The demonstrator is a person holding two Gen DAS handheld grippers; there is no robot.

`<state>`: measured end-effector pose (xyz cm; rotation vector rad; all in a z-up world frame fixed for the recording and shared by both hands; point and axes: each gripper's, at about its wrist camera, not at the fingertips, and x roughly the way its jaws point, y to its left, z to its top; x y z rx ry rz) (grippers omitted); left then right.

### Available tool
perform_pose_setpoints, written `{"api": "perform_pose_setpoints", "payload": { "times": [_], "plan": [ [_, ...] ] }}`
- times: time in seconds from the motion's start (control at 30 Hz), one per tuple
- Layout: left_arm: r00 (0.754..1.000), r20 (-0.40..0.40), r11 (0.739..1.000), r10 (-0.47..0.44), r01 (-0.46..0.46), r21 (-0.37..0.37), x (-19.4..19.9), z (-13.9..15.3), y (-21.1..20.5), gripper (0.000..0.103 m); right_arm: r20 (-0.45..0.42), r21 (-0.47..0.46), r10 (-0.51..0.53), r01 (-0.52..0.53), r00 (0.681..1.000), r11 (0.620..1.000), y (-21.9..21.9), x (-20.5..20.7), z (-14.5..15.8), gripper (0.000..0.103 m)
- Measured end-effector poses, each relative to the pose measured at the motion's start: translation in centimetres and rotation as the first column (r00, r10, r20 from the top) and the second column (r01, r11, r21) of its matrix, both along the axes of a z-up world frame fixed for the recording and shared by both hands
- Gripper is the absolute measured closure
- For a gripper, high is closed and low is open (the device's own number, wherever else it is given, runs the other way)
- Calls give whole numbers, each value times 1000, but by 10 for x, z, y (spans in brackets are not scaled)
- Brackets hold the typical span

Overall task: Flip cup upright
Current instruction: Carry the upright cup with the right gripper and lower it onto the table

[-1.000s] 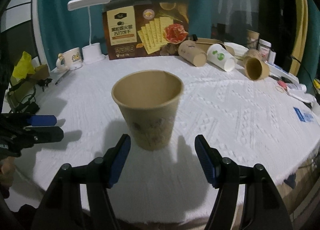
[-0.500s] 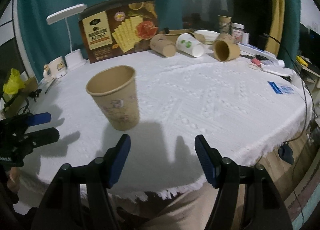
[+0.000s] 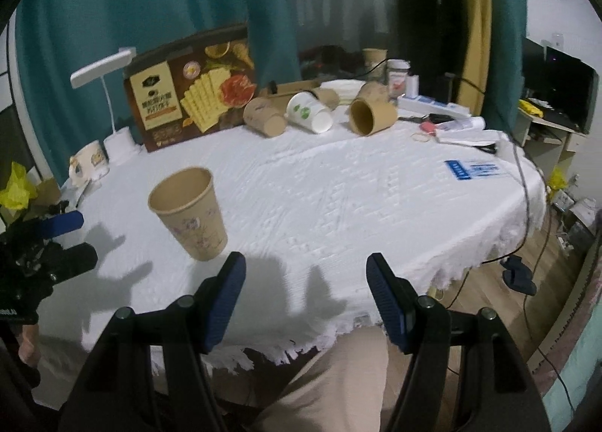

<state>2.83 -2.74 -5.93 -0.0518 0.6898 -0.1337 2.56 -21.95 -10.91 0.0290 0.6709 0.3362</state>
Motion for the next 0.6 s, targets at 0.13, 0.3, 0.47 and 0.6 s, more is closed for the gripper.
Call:
{"api": "perform_pose_setpoints", "payload": {
  "times": [0.13, 0.3, 0.47, 0.6],
  "plan": [
    [999, 41, 1000, -17, 17, 5, -4, 15, -4, 13, 33, 3, -27, 27, 999, 1000, -13, -8, 17, 39],
    [996, 84, 999, -40, 39, 16, -9, 33, -7, 13, 90, 11, -61, 60, 994, 998, -27, -22, 42, 39],
    [986, 167, 998, -29, 20, 56, -21, 58, -9, 13, 153, 29, -86, 83, 984, 996, -39, -38, 71, 39],
    [974, 226, 999, -12, 1, 50, -30, 79, -5, 3, 208, 41, -95, 88, 974, 995, -45, -54, 96, 39]
  ]
}}
